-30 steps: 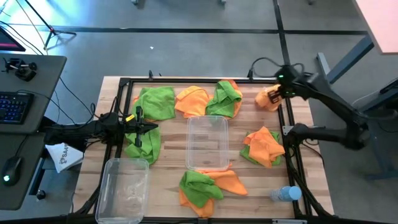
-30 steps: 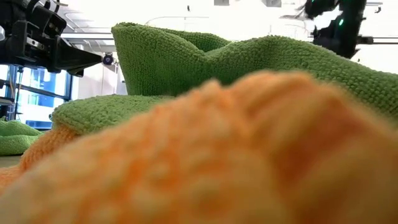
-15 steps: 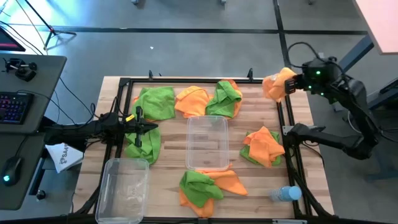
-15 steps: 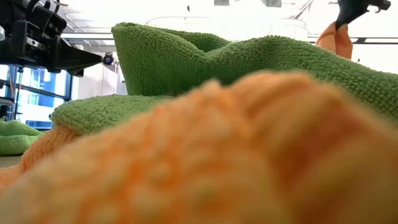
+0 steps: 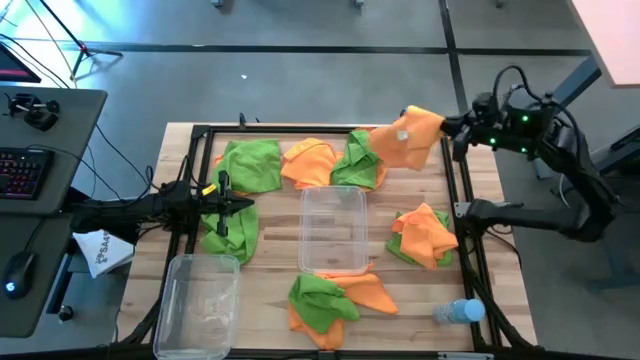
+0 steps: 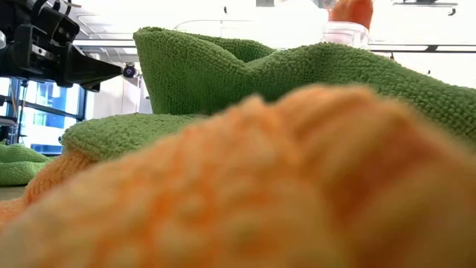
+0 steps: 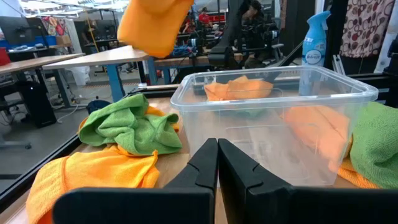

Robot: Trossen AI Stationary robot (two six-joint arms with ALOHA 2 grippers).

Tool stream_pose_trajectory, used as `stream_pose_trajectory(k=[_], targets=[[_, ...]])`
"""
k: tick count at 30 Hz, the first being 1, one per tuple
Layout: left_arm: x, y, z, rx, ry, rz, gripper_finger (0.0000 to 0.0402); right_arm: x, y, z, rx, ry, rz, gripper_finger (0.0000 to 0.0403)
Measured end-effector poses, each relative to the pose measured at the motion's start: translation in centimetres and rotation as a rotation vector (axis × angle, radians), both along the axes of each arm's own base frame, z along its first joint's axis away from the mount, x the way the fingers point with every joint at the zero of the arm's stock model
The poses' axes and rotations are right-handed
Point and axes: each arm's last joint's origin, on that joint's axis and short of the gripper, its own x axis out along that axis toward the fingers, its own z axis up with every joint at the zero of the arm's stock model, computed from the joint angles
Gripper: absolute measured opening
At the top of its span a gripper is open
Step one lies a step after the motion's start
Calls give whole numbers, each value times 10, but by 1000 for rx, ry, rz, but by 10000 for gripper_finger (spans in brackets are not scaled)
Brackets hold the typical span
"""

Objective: Sort microfiber towel by color & place in baskets
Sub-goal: Put the yellow microfiber towel into the right transparent bin

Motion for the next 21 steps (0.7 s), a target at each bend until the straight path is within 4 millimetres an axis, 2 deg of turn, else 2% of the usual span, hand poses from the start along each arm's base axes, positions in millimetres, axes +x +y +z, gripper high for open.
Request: stream_pose_trajectory(k=[4,12,21], targets=[[0,0,0,0,0,0,0,23,9,4,-19,-41,157,0],[0,0,0,0,0,0,0,82,37,-1,-33,-55,422,0],[0,0,0,0,0,0,0,133,68,-27,-37,74,598,0]])
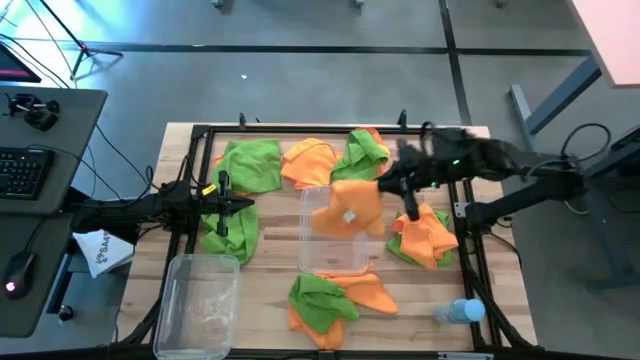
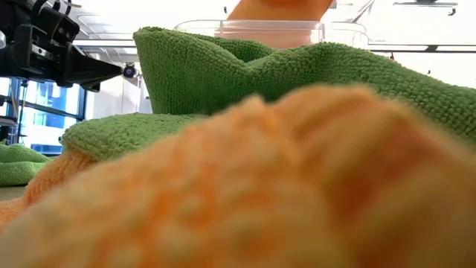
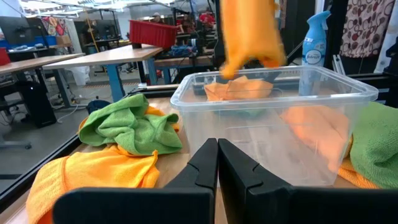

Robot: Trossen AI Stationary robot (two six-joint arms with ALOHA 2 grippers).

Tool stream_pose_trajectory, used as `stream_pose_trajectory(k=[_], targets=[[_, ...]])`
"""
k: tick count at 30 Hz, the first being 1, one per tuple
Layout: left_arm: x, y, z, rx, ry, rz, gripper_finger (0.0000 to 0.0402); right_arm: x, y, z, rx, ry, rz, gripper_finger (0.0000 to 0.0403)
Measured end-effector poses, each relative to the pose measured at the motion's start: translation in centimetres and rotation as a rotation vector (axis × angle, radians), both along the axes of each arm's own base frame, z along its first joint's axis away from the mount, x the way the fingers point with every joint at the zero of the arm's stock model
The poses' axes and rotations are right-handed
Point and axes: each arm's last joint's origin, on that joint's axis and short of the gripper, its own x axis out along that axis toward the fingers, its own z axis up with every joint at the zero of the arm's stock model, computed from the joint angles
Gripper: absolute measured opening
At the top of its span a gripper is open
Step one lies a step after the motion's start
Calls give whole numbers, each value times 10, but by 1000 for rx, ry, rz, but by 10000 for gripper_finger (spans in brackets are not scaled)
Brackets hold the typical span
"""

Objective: Sort microfiber towel by color & place in baskets
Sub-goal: Put the yellow microfiber towel into the right transparent bin

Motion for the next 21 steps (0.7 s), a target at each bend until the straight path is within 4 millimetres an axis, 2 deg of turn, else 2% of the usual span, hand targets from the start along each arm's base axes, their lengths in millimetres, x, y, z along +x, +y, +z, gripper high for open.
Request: stream_pose_trajectory(k=[7,15,21], targets=[[0,0,0,0,0,0,0,44,9,-34,-74,140,-6,0],[0,0,0,0,0,0,0,94,13,-90,-90,336,-1,0],[0,0,0,0,0,0,0,121,15,-129,-99,450,4,0]])
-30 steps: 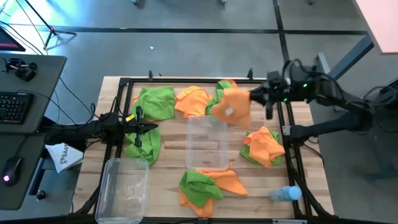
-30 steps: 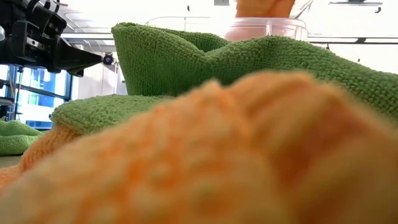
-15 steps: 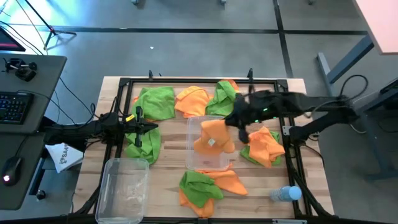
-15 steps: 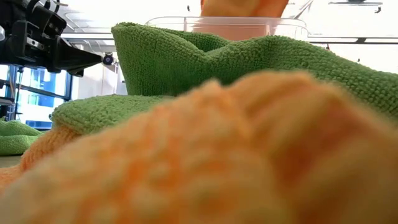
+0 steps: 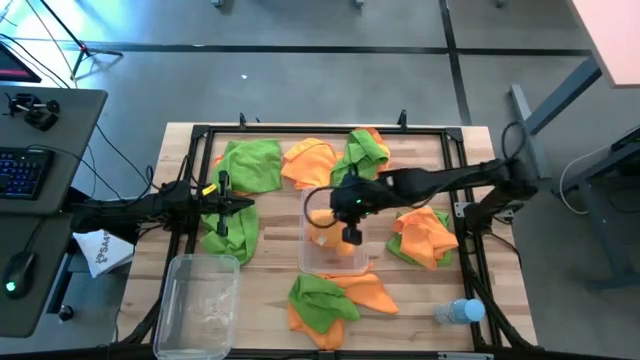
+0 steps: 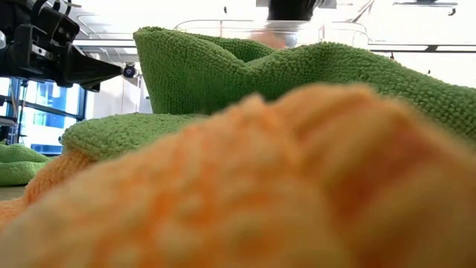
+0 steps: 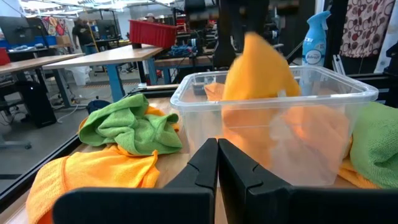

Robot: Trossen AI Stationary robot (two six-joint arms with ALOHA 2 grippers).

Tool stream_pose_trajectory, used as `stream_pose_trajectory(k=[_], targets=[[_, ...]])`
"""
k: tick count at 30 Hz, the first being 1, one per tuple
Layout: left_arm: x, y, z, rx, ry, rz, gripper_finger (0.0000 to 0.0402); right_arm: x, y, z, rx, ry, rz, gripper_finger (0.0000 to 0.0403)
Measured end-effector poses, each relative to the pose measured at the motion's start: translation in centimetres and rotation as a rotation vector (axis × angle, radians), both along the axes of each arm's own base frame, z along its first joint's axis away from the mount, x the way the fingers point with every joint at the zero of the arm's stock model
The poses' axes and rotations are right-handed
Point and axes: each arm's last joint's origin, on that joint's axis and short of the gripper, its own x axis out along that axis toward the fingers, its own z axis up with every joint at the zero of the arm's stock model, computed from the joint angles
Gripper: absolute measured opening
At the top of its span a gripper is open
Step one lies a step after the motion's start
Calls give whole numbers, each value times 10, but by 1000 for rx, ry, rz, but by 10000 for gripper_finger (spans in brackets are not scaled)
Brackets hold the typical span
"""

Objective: Sort microfiber towel by color & place in baskets
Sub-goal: Put the yellow microfiber towel into the right transparent bin

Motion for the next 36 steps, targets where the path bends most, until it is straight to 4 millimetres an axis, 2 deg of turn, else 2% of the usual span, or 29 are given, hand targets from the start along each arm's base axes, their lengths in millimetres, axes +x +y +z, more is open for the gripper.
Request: stream_pose_trajectory(k=[6,11,14,22,26,28,32,36], targets=[[0,0,0,0,1,0,0,21,1,-35,-15,75,10,0],[0,0,0,-1,0,0,0,32,2,-54,28,100,-46,0],[0,0,0,-30,-3,0,0,33,2,-57,52,106,-77,1],[0,0,1,-386,-44,9,0,33,2,-56,58,105,-84,26],[0,0,3,-455,-75,10,0,33,2,-56,58,105,-84,32],[-1,0,11,-455,-96,5,0,33,2,-56,57,104,-84,32],[-7,1,44,-434,-148,52,0,33,2,-56,57,105,-84,32],[-14,2,80,-378,-53,135,0,33,2,-55,54,102,-77,32]])
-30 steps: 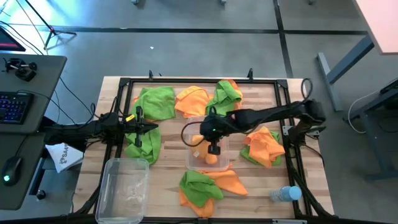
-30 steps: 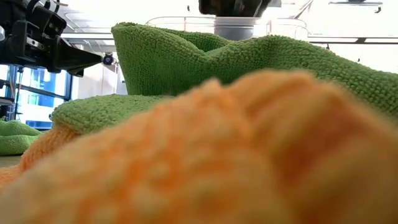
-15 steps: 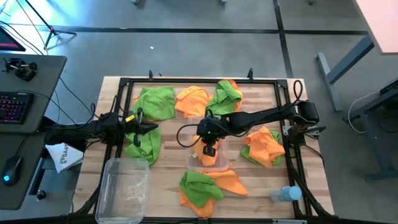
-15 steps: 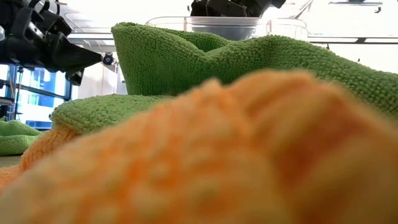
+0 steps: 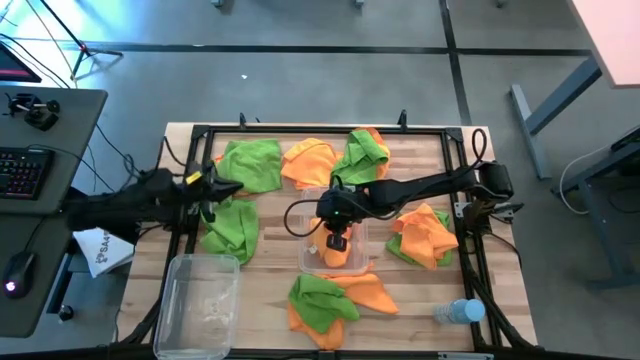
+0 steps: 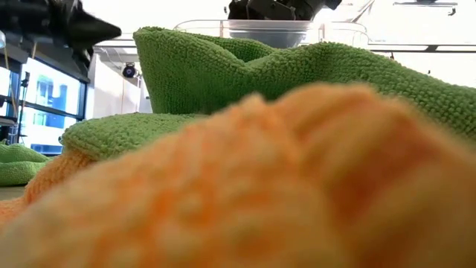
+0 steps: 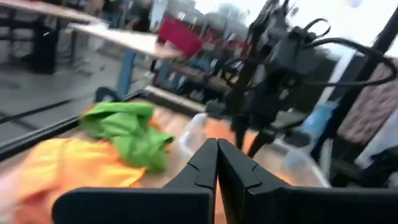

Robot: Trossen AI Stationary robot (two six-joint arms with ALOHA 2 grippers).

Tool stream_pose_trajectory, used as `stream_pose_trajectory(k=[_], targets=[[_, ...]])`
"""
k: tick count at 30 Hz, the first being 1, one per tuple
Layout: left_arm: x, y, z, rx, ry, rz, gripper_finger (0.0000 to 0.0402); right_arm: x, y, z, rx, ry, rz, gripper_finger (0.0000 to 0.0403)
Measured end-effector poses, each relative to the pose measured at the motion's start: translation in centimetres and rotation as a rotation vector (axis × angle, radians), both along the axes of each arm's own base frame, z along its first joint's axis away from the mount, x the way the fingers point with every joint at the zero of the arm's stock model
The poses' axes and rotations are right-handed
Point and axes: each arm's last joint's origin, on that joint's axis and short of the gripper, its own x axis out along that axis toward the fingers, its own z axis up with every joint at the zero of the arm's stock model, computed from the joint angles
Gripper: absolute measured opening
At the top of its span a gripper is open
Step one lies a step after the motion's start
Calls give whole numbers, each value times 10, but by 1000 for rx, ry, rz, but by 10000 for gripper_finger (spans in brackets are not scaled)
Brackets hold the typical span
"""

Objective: Sort microfiber towel by color & place in baskets
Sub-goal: Put the yellow microfiber towel into the right transparent bin

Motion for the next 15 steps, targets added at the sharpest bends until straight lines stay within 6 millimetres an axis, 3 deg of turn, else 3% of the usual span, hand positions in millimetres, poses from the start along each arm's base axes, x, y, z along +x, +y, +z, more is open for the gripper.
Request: stream_pose_trajectory(k=[4,8,15], targets=[[5,1,35,30,133,7,0,-1,0,8,-1,27,17,32],[21,2,64,59,195,11,0,0,1,30,-19,28,69,40],[50,6,101,198,266,9,0,2,1,70,-69,-21,153,114]])
